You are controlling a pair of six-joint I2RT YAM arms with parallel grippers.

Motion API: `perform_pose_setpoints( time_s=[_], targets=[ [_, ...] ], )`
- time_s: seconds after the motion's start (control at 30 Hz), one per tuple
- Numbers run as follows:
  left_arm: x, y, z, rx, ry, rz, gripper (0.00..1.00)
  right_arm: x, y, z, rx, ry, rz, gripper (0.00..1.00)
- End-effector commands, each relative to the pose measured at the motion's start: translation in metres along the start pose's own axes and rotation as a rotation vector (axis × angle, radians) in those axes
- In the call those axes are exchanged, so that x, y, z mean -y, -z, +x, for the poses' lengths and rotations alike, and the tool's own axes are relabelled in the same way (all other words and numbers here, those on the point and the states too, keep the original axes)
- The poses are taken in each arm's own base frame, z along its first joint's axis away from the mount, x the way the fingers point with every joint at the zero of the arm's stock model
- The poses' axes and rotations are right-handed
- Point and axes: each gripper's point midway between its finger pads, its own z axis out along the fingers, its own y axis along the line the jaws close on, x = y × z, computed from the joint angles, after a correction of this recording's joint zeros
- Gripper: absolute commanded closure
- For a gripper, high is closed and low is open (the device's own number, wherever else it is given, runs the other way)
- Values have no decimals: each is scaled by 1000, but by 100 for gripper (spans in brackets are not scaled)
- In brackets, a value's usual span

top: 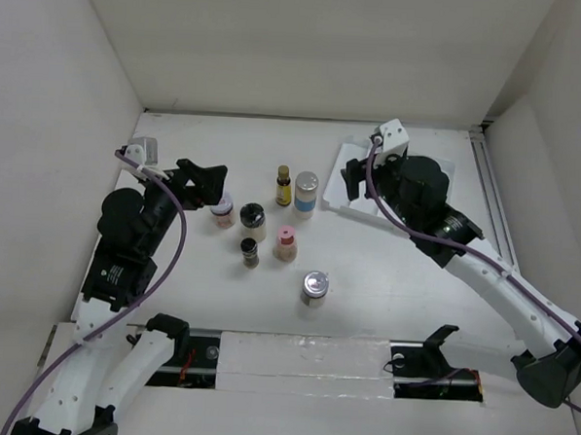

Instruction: Organize the condiment bottles

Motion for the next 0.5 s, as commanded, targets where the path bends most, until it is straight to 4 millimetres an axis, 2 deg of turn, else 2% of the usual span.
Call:
perform_pose_setpoints(
  time_s=[0.0, 0.03, 0.07, 0.1, 0.13, 0.17, 0.2, 0.27, 0.3, 0.33, 0.37, 0.4, 0.43, 0.47],
  targets=[
    [12, -2, -6, 28, -8, 61, 13, -2, 5, -24, 82, -19, 2, 21],
    [13, -3, -9, 31, -8, 62, 13, -4, 5, -24, 83, -18, -10, 28],
    [12, -3, -7, 23, -8, 58, 13, -6, 4, -23, 90, -19, -22, 55],
    [13, -5, -9, 24, -8, 59, 13, -9, 0, -23, 94, -19, -34, 73],
    [15, -5, -12, 38, -9, 65, 18, -15, -6, -23, 91, -17, -60, 100],
    [15, -5, -12, 38, -9, 66, 18, -18, -5, -27, 101, -18, -76, 100],
    [16, -5, -14, 46, -9, 70, 41, -23, -11, -20, 82, -13, -98, 100],
    [17, -7, -17, 47, -9, 70, 75, -41, -10, -23, 86, -9, -163, 100],
    [13, -10, -11, 35, -8, 54, 86, -42, -15, -17, 69, -6, -164, 98],
    [11, -12, -8, 32, -8, 53, 90, -50, -19, -10, 52, 9, -188, 87],
    [7, -12, -6, 43, -8, 39, 87, -53, -19, -10, 55, 25, -204, 73],
    [0, -15, 2, 32, -7, 23, 80, -60, -21, -6, 43, 29, -226, 34],
    [0, -15, 3, 32, -7, 23, 68, -63, -23, -3, 36, 44, -241, 19],
    [-2, -16, 6, 24, -7, 19, 55, -66, -23, -1, 40, 44, -254, 9]
  ],
)
